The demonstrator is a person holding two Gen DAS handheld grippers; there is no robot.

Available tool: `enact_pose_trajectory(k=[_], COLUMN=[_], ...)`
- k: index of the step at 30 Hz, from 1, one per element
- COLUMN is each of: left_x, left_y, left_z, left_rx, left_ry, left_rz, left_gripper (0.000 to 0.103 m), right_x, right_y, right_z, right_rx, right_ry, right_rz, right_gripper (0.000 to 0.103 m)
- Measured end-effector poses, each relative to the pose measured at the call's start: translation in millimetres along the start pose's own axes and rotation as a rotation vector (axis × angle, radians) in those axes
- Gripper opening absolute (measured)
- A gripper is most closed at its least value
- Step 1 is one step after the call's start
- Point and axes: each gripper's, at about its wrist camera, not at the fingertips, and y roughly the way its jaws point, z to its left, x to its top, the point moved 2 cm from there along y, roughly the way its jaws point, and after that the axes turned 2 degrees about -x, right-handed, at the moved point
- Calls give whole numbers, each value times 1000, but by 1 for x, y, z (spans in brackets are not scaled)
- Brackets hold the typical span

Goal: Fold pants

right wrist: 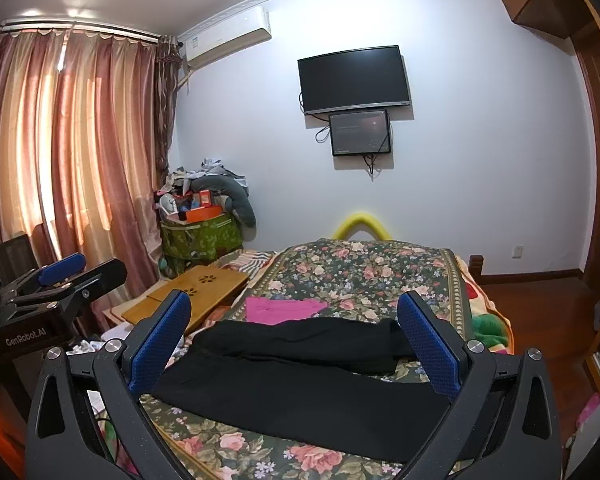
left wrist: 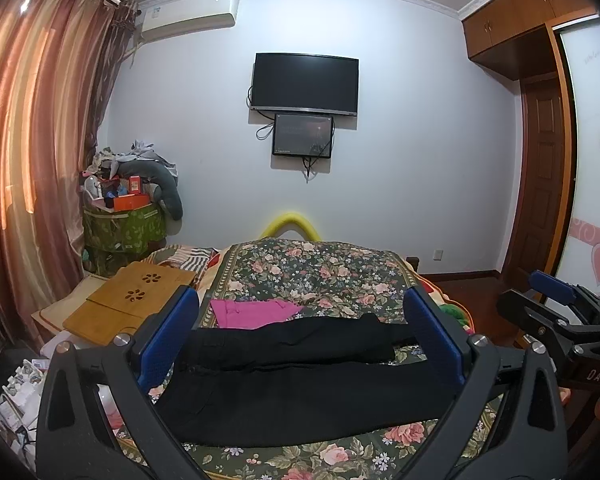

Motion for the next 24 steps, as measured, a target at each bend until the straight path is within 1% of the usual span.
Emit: enact_pose_trajectory(k=[2, 24], left_x=[-2, -2], left_y=[6, 6], left_z=[-19, -20], left_rx=[3, 3], left_ry=[7, 5], left_rz=[2, 2], left_gripper=[103, 103], right_x=[0, 0], right_y=[0, -1], right_z=[0, 0], right_rx=[0, -1], right_ry=[0, 0], right_rz=[0, 0], right_gripper=[102, 102])
